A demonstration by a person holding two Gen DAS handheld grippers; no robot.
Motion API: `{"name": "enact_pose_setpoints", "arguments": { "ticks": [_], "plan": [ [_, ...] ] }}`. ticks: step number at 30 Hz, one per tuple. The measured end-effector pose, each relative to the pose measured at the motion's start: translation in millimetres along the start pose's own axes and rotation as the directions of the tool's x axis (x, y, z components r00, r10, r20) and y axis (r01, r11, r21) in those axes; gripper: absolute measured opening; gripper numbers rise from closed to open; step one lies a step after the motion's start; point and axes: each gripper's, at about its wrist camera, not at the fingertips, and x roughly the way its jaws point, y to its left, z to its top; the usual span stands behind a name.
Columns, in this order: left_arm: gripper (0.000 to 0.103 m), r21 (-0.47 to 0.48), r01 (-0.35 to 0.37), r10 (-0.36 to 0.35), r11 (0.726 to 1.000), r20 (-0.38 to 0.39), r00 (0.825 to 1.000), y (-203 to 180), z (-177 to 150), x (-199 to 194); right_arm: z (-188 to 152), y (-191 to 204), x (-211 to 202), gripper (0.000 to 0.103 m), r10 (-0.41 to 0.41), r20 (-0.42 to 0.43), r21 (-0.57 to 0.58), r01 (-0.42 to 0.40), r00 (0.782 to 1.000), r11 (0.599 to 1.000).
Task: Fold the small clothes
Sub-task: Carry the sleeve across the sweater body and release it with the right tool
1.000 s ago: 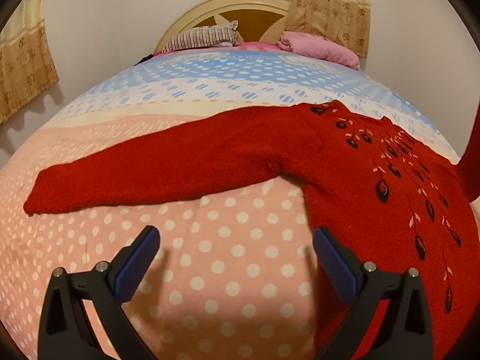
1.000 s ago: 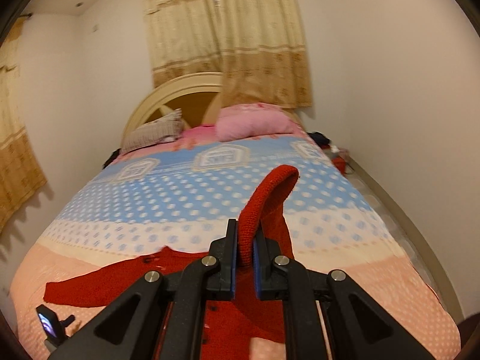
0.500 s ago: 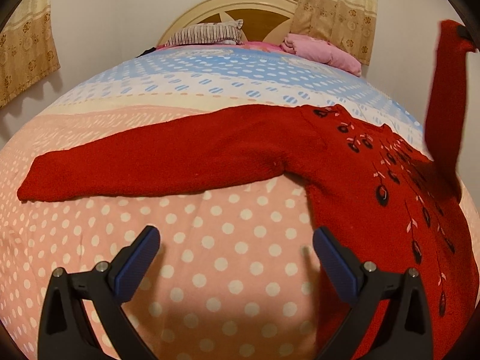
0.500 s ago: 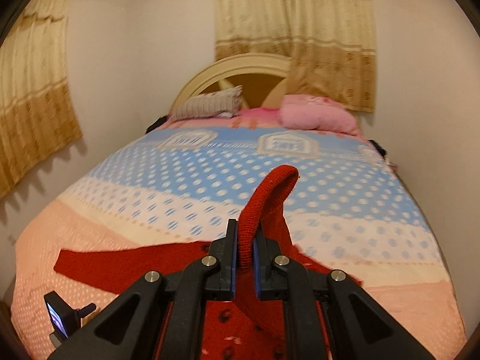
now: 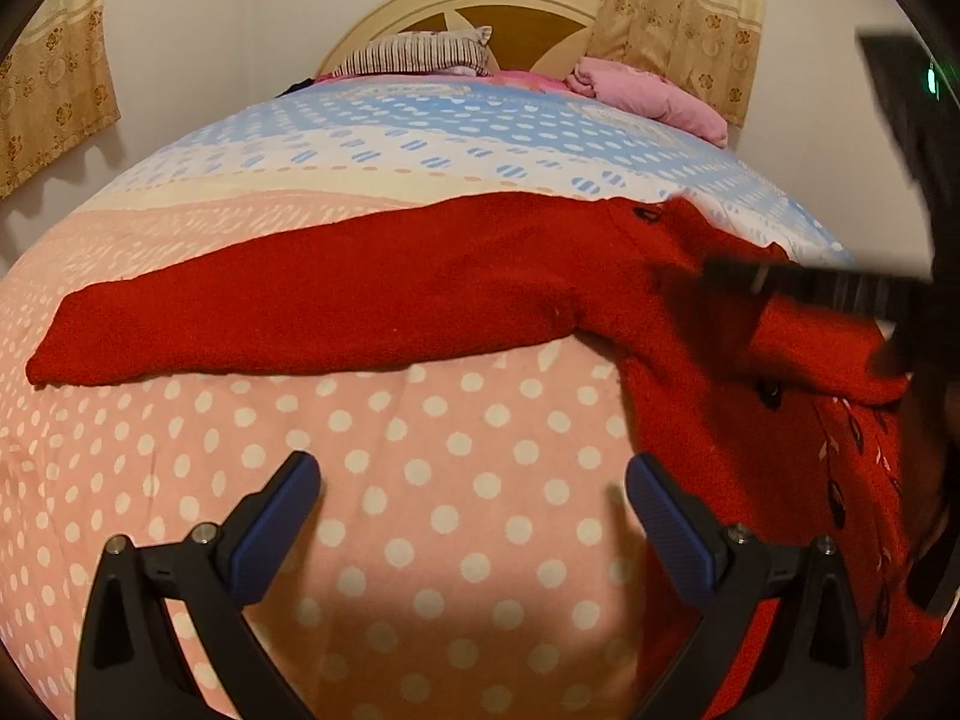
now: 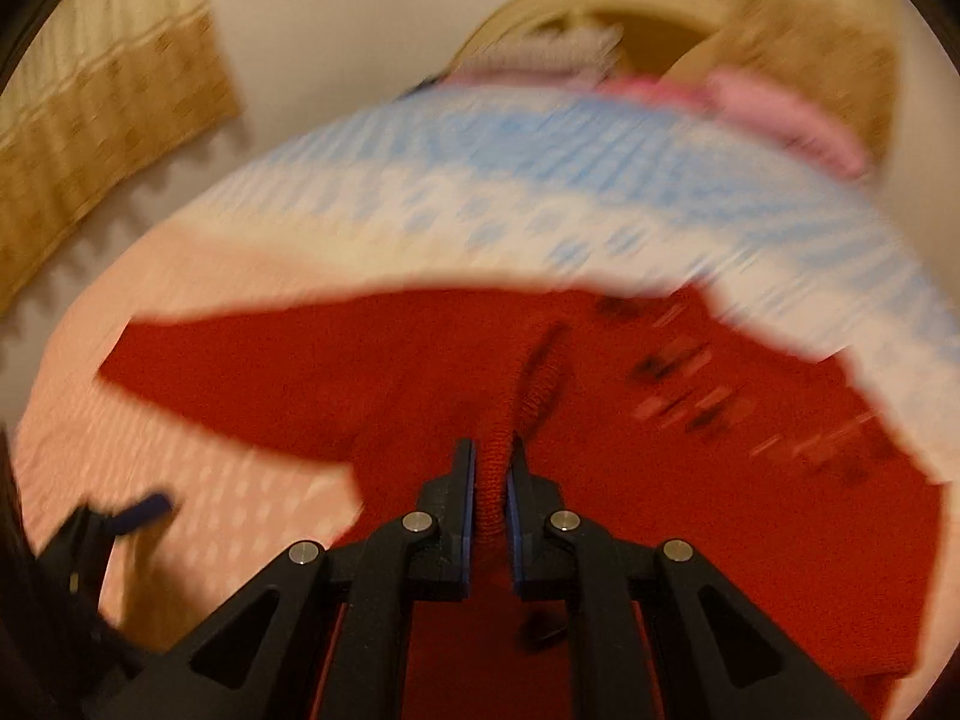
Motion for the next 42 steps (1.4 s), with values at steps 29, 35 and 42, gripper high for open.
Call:
{"name": "enact_pose_setpoints", "arguments": {
  "ticks": [29,35,42],
  "plan": [
    [0.009,0.050,0.255,-0.254,0.966,-0.021,0.967,-59,51,27,-154,-95,-90,0.068,-0.097,0.055,0.105,0.091,0.994,0.990],
    [0.009,0.055,0.268,-0.269,0.962,0.005,0.963,-51,35,3,-154,-93,-89,0.069,-0.105,0.057,0.100,0.099,0.993,0.990],
    [0.009,0.015,0.240,-0.240,0.971,-0.027,0.970,-41,26,25,-152,-98,-110,0.069,-0.095,0.076,0.127,0.084,0.993,0.988]
  ]
}}
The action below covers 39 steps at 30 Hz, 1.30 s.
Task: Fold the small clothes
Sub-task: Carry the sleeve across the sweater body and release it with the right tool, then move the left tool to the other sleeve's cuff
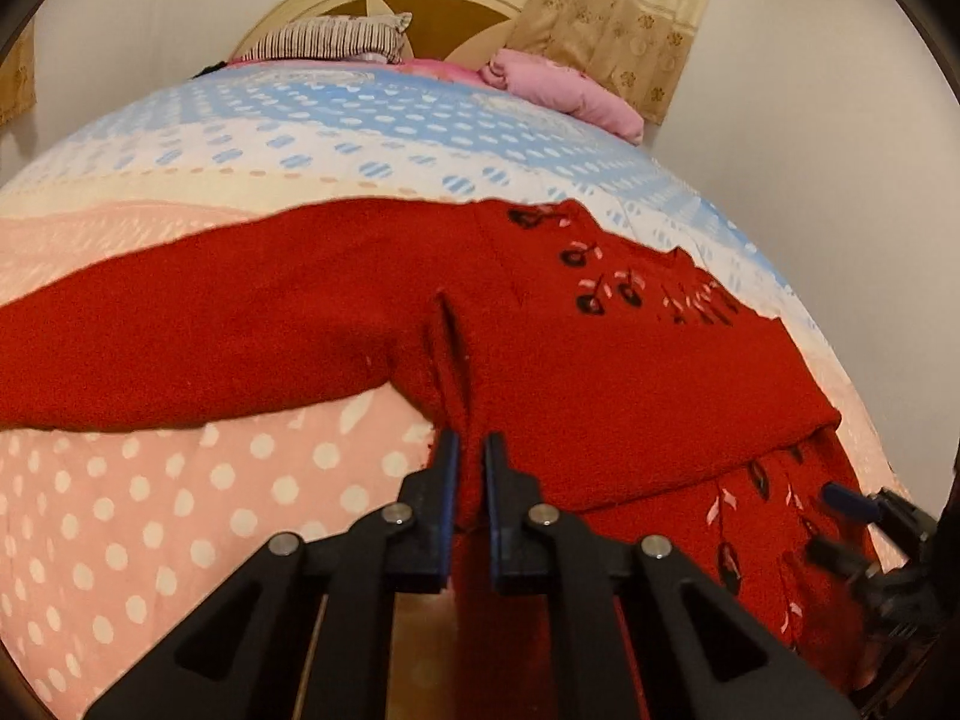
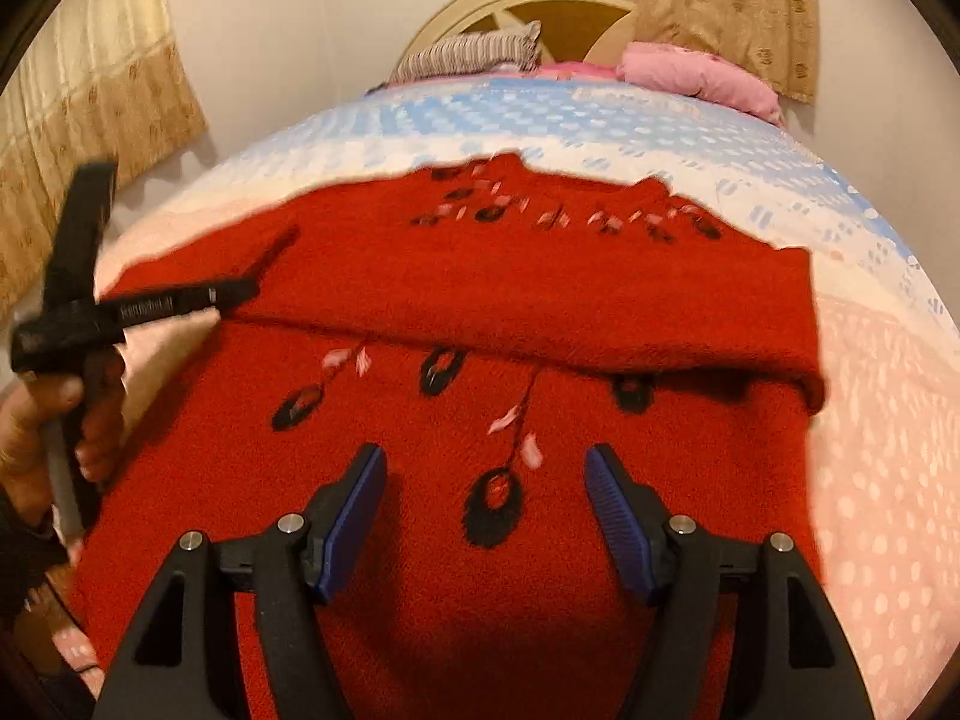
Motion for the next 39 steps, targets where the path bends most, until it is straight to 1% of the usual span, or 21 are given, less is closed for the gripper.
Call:
{"name": "enact_pose_setpoints", "arguments": {
  "ticks": [2,5,6,8,9,10,11,12,13,16,17,21,23,24,26,27,28,30,32,36,39],
  "plan": [
    [0.009,0.018,-0.010,0.010,1.000,0.003,1.000,-4,-2,0,13,-20,-12,0.069,0.027,0.033,0.078,-0.029,0.999,0.996],
    [0.010,0.029,-0.009,0.009,1.000,0.000,1.000,-5,-4,0,33,-44,-16,0.069,-0.001,0.067,0.134,-0.008,0.998,0.991],
    [0.015,0.029,-0.012,0.012,1.000,-0.004,1.000,-4,-4,0,41,-57,-9,0.069,-0.016,0.056,0.153,0.007,0.998,0.988],
    [0.017,0.027,-0.026,0.026,0.999,-0.005,1.000,-4,-4,0,46,-77,10,0.069,-0.054,0.002,0.176,0.053,0.999,0.983],
    [0.022,0.026,-0.026,0.027,0.999,-0.004,1.000,-3,-5,0,46,-84,16,0.069,-0.063,-0.020,0.190,0.066,0.998,0.980],
    [0.035,0.024,-0.028,0.028,0.999,-0.002,1.000,-2,-6,-3,42,-96,28,0.069,-0.070,-0.079,0.212,0.085,0.994,0.974],
    [0.044,0.018,-0.042,0.042,0.999,-0.004,0.999,0,-7,-4,37,-102,35,0.069,-0.064,-0.116,0.215,0.088,0.991,0.973],
    [0.060,0.010,-0.049,0.049,0.999,-0.002,0.999,1,-8,-6,36,-101,33,0.069,-0.065,-0.112,0.194,0.086,0.992,0.977],
    [0.062,-0.001,-0.045,0.045,0.999,0.007,0.999,5,-9,-8,37,-98,31,0.069,-0.086,-0.121,0.170,0.106,0.989,0.980],
    [0.062,-0.031,-0.028,0.028,0.999,0.004,1.000,12,-11,-9,43,-81,24,0.069,-0.167,-0.176,0.106,0.187,0.970,0.977],
    [0.062,-0.037,-0.025,0.025,0.999,0.004,1.000,14,-11,-9,49,-72,21,0.069,-0.180,-0.173,0.094,0.198,0.968,0.976],
    [0.065,-0.033,-0.035,0.036,0.999,0.010,0.999,12,-14,-14,73,-37,17,0.069,-0.133,-0.107,0.042,0.138,0.985,0.990],
    [0.066,-0.031,-0.044,0.044,0.999,0.007,0.999,15,-18,-18,82,-15,33,0.069,-0.100,-0.092,0.014,0.102,0.991,0.995],
    [0.066,-0.031,-0.049,0.049,0.998,0.009,0.999,18,-20,-22,80,-8,40,0.069,-0.081,-0.100,0.013,0.083,0.992,0.996],
    [0.066,-0.032,-0.067,0.067,0.997,0.015,0.998,27,-24,-31,74,5,70,0.069,-0.047,-0.174,0.020,0.051,0.984,0.999],
    [0.066,-0.030,-0.080,0.080,0.996,0.015,0.997,33,-25,-36,68,10,82,0.069,-0.050,-0.226,0.008,0.053,0.973,0.999],
    [0.066,-0.026,-0.094,0.095,0.995,0.020,0.995,40,-27,-43,66,16,82,0.069,-0.081,-0.212,-0.015,0.080,0.974,0.997],
    [0.069,-0.012,-0.140,0.140,0.990,0.037,0.989,58,-28,-57,67,25,77,0.069,-0.109,-0.208,-0.041,0.102,0.972,0.994],
    [0.073,-0.009,-0.222,0.222,0.975,0.059,0.973,84,-28,-73,72,37,70,0.069,-0.108,-0.200,-0.064,0.097,0.974,0.993],
    [0.073,-0.045,-0.337,0.339,0.940,0.062,0.939,131,-21,-88,91,70,64,0.069,-0.023,-0.092,-0.086,0.015,0.996,0.996],
    [0.073,-0.115,-0.412,0.421,0.904,0.067,0.904,168,-16,-97,96,92,80,0.069,0.047,-0.057,-0.108,-0.053,0.997,0.993]
  ]
}}
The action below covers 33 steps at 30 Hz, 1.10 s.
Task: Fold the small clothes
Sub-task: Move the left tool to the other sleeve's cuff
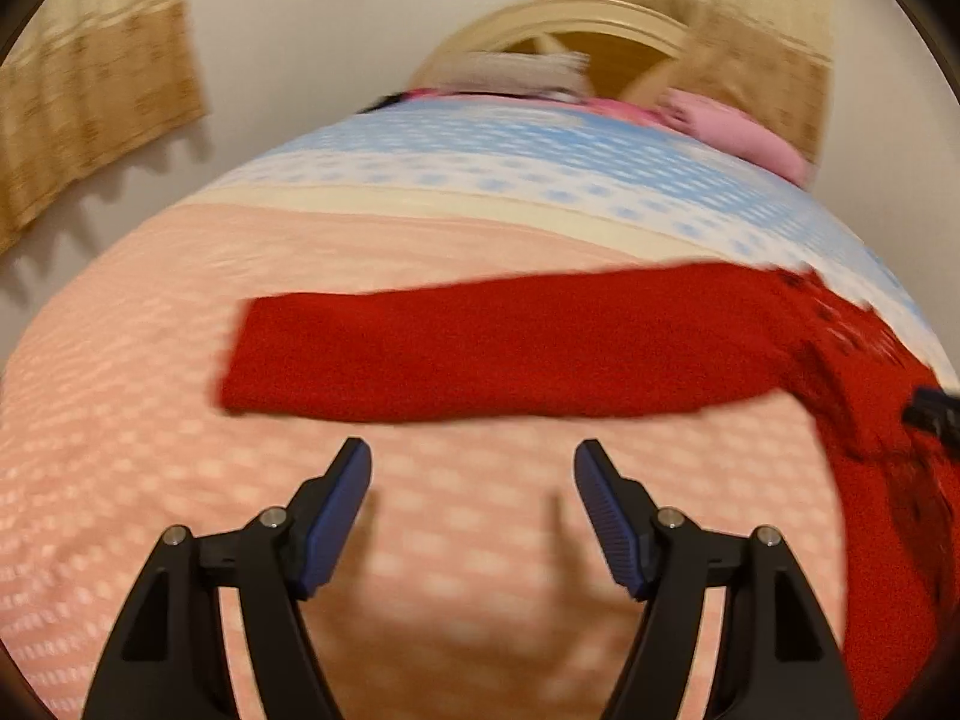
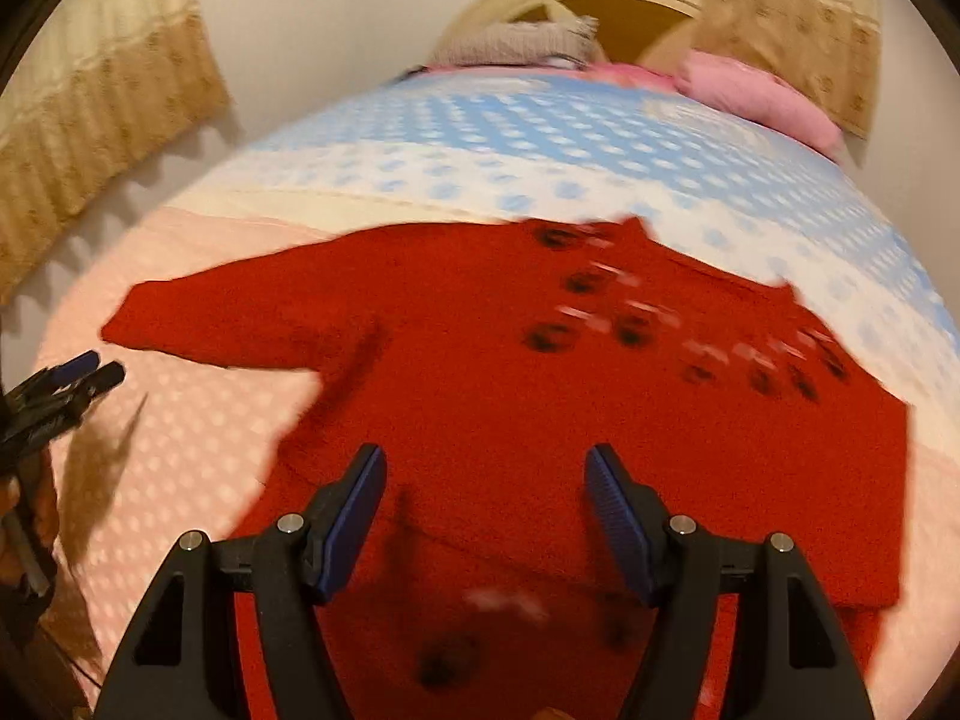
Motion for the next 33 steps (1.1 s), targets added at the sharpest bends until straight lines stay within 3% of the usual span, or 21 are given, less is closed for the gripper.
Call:
{"name": "enact_pose_setpoints", "arguments": {
  "ticks": [4,10,16,26,29,32,33],
  "plan": [
    [0.073,-0.057,-0.112,0.112,0.992,-0.002,0.994,43,6,12,-16,25,36,0.072,0.067,-0.058,-0.031,-0.069,0.996,0.997],
    [0.073,-0.071,-0.196,0.195,0.978,-0.016,0.981,76,9,27,-29,37,32,0.072,0.037,-0.021,-0.089,-0.039,0.999,0.995],
    [0.073,-0.138,-0.180,0.175,0.974,-0.046,0.983,92,11,38,-32,47,33,0.074,-0.004,-0.004,-0.116,0.003,1.000,0.993],
    [0.072,-0.187,-0.151,0.140,0.971,-0.070,0.988,97,24,56,-34,45,32,0.075,-0.004,0.011,-0.108,0.005,1.000,0.994],
    [0.063,-0.228,-0.080,0.065,0.970,-0.074,0.995,98,28,64,-35,45,31,0.075,-0.006,0.015,-0.109,0.007,1.000,0.994],
    [0.060,-0.223,-0.068,0.050,0.972,-0.085,0.995,95,30,74,-35,46,31,0.075,-0.008,0.017,-0.110,0.010,1.000,0.994],
    [0.050,-0.219,-0.069,0.051,0.973,-0.088,0.995,94,31,75,-35,46,31,0.075,-0.008,0.018,-0.109,0.010,1.000,0.994]
  ]
}}
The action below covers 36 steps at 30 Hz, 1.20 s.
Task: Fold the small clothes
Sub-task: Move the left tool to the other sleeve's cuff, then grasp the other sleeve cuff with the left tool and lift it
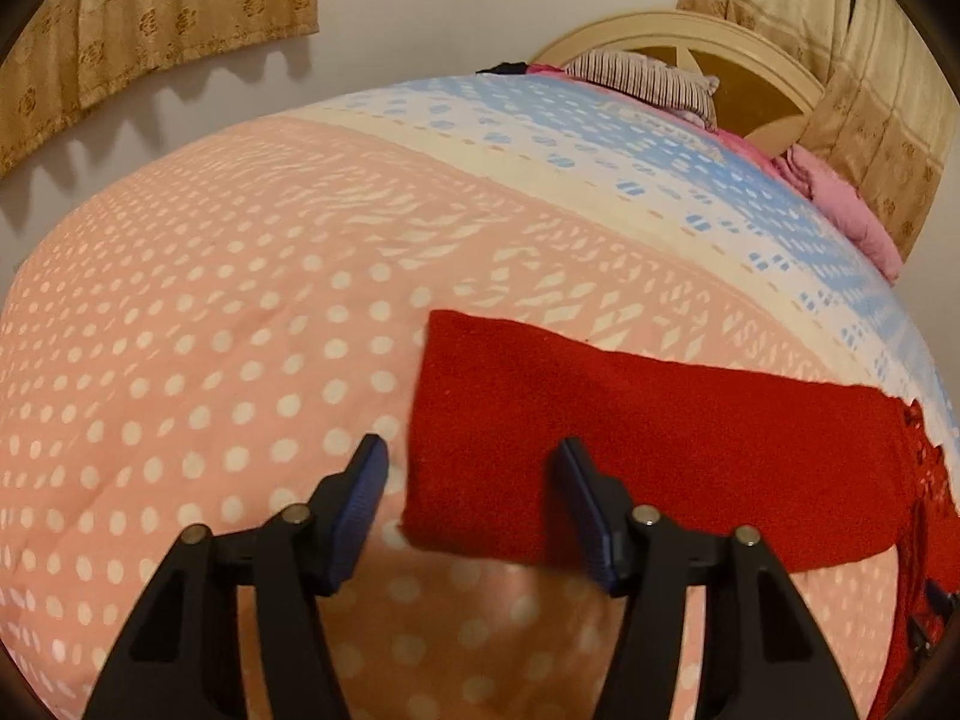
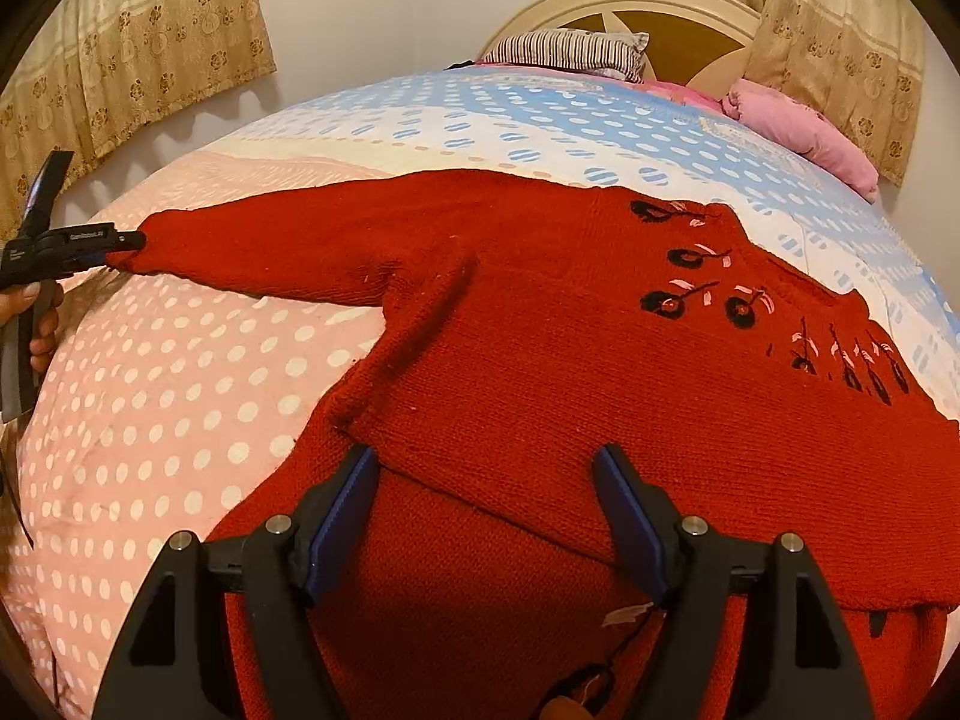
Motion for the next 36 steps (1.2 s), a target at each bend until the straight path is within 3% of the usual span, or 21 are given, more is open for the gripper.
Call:
{"name": "enact_pose_setpoints", "arguments": {
  "ticks": [1,2,4,15,22,26,36],
  "plan": [
    [0.025,-0.001,0.005,-0.005,1.000,-0.001,1.000,0,1,0,0,0,0,0.075,0.000,0.001,0.001,0.000,1.000,1.000],
    [0.017,-0.008,0.026,-0.026,1.000,-0.003,1.000,1,2,-1,0,0,0,0.075,0.001,0.002,0.001,-0.001,1.000,1.000],
    [0.015,-0.028,0.078,-0.078,0.997,-0.010,0.997,4,4,-5,0,-1,0,0.075,0.003,0.004,0.002,-0.003,1.000,1.000],
    [0.014,-0.043,0.157,-0.153,0.987,0.078,0.985,-6,23,-61,0,-2,0,0.076,0.007,0.007,0.009,-0.007,1.000,1.000],
    [0.014,-0.030,0.238,-0.234,0.971,0.105,0.967,-28,33,-87,2,-5,-2,0.076,0.031,0.007,0.028,-0.032,0.999,0.999],
    [0.013,-0.020,0.291,-0.287,0.957,0.103,0.952,-44,39,-98,3,-20,-21,0.076,0.102,0.033,0.101,-0.105,0.994,0.989],
    [0.013,-0.008,0.359,-0.356,0.933,0.109,0.928,-86,52,-117,-15,-56,-76,0.076,0.069,0.028,0.164,-0.073,0.997,0.984]
  ]
}}
